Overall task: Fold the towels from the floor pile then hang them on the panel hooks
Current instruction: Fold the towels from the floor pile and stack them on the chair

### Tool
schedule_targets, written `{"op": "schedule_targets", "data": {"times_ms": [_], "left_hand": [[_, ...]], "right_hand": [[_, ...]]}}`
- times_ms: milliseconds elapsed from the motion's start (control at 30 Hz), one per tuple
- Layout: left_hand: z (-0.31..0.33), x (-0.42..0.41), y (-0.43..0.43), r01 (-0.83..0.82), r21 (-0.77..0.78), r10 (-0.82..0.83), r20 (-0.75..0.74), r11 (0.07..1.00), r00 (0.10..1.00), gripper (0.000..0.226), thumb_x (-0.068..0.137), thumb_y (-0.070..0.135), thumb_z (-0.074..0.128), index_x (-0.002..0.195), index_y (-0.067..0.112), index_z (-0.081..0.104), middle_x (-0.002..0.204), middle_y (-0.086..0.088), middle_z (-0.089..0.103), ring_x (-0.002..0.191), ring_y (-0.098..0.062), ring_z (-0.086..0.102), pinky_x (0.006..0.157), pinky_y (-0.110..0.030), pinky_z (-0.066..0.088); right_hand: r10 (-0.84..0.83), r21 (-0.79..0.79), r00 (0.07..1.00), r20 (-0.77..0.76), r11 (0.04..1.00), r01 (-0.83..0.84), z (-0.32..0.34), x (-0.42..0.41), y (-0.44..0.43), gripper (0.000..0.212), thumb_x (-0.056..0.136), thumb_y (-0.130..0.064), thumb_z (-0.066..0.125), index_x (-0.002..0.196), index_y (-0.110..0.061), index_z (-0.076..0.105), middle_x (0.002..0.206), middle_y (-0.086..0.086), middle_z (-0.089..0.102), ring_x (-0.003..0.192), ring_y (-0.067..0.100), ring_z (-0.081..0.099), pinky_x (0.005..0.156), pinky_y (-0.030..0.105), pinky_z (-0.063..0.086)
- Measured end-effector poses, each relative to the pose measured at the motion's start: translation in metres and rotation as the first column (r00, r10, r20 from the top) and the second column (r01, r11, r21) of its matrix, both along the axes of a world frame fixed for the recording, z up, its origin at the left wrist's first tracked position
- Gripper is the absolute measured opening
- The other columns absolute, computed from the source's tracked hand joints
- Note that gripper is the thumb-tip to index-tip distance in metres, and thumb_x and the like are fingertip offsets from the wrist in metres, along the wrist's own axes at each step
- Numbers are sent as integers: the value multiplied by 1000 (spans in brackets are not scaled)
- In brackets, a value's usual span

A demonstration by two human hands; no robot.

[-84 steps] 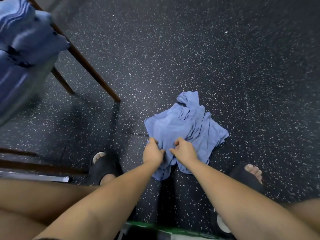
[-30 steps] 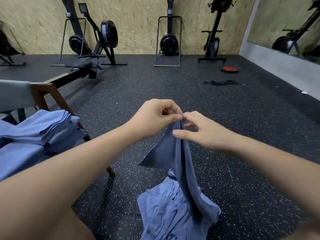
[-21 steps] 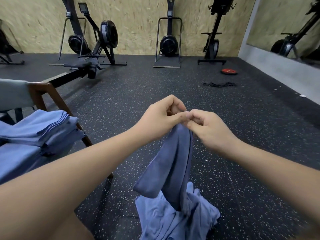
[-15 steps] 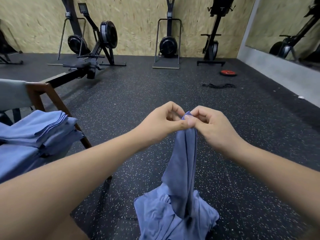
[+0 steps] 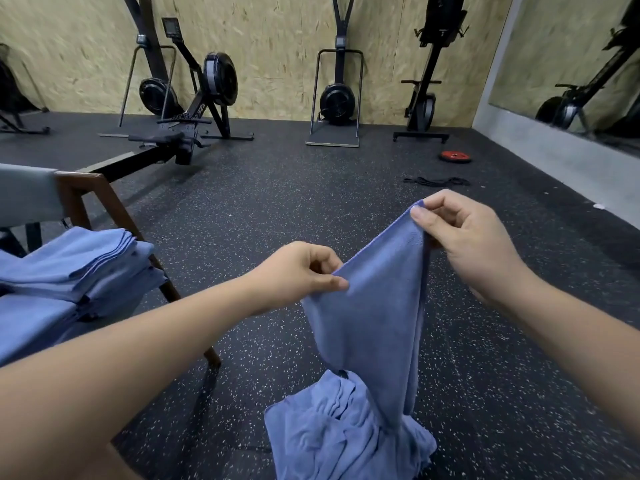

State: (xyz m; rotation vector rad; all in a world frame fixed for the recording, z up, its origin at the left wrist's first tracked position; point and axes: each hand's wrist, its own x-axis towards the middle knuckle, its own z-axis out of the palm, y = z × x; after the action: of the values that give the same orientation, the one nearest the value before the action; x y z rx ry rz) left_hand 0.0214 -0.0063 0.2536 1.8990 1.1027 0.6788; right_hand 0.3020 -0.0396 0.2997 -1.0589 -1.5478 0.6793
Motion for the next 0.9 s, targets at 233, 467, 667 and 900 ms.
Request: {"op": "schedule_targets", "data": {"times_ms": [233,467,667,900], "left_hand": [[15,-47,14,-112,242,184,-299,964,936,11,91,33,85,86,28,76,73,12,72,60,1,54,61,-21,44],[24,-88,20,-287,173,303,-74,942,950,13,98,30,78,91,19,78,78,1,75,64,-3,57,63,-22,42],[35,-88,18,-404,-55,398,338,913,853,19,97,36,78,91,19,72,86,1,67,76,-10,59,72,-29,45],[50,-62,3,-453,-109,455,410,885,791,25,93,36,83,81,20,67,70,6,60,59,-7,49,56,-23,37]], "right_hand": [[-93,29,994,-64,995,95,7,20,0,11,104,-23,71,93,-20,75,83,4,70,78,16,58,73,39,47],[-150,7,983,-107,988,152,7,28,4,11,104,-20,71,94,-15,74,80,3,69,73,13,56,60,21,48],[-185,-21,972,-144,983,184,9,26,4,10,100,-16,76,92,-10,75,74,-2,73,66,10,61,60,28,55],[-164,-111,967,-195,983,144,8,7,-6,14,100,-15,75,93,-4,71,76,9,70,60,17,59,52,29,53]]}}
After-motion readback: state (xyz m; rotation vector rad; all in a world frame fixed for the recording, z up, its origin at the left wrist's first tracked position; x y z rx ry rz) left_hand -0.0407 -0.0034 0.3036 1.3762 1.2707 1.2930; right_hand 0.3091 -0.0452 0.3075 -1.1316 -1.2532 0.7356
